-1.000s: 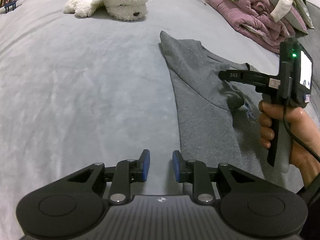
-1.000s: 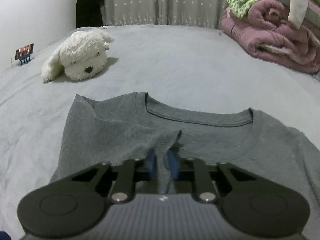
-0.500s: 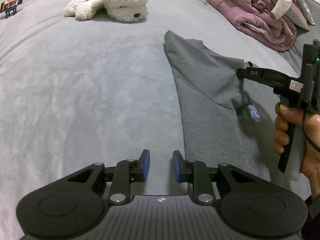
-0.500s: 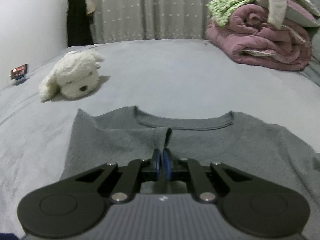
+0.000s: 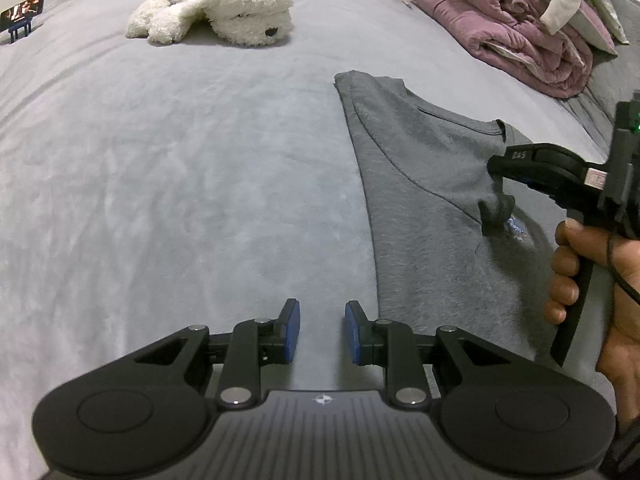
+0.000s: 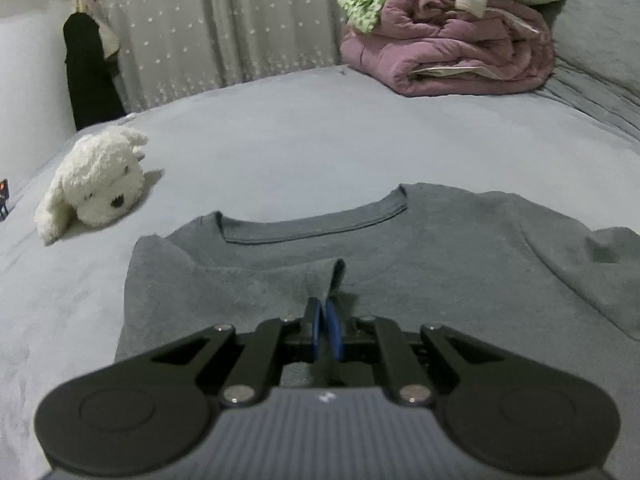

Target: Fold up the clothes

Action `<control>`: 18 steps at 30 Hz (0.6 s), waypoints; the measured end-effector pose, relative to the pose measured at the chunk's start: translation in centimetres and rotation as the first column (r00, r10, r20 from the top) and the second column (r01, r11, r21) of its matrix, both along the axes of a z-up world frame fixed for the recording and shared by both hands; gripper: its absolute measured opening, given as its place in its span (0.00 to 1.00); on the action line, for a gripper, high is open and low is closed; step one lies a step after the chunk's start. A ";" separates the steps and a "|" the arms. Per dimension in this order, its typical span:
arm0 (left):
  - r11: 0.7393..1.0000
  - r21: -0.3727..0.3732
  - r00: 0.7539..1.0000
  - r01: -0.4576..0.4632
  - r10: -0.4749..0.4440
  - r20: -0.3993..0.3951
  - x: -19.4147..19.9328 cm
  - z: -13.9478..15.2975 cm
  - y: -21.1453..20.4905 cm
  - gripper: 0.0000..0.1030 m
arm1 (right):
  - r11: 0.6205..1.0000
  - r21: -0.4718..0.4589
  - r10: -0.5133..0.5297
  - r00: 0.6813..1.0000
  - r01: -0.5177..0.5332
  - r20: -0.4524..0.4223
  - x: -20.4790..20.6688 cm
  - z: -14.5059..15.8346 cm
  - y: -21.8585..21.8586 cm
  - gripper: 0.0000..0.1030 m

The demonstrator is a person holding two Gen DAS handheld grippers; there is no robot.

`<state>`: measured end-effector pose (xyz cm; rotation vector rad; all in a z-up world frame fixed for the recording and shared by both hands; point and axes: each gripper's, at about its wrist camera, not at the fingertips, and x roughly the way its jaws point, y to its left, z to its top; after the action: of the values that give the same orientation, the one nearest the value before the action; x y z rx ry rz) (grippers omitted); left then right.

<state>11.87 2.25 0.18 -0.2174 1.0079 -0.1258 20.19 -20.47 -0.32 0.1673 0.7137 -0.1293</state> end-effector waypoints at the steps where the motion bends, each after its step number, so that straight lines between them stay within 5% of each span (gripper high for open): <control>1: 1.000 -0.001 1.000 0.000 0.000 0.000 0.0 0.0 0.0 0.22 | 1.000 -0.006 -0.001 1.000 0.001 -0.007 0.1 -0.1 -0.1 0.11; 5: 1.000 -0.007 1.000 -0.002 0.002 -0.002 0.0 0.1 0.1 0.22 | 0.997 0.079 0.002 1.000 -0.001 -0.008 -0.9 -0.1 -1.3 0.36; 12: 1.000 -0.001 1.000 -0.001 0.001 -0.001 -0.1 0.2 -0.3 0.23 | 0.929 0.362 0.093 0.995 -0.076 -0.030 -4.1 0.1 -3.6 0.53; 13: 1.000 0.000 1.000 0.000 0.000 0.000 -0.1 0.2 -0.3 0.23 | 0.923 0.375 0.107 0.993 -0.083 -0.046 -4.2 -0.1 -3.5 0.52; 15: 1.000 0.001 1.000 0.004 -0.004 0.002 -0.1 0.2 -0.3 0.24 | 0.931 0.351 0.132 0.989 -0.099 -0.071 -4.4 -0.3 -2.9 0.21; 18: 1.000 0.002 1.000 0.005 -0.005 0.002 -0.2 0.3 -0.2 0.24 | 0.953 0.275 0.157 0.984 -0.129 -0.082 -4.8 0.0 -1.7 0.10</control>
<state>11.69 2.06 0.44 -0.2134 1.0064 -0.1296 15.34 -22.20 -0.37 0.3693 0.8431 0.1002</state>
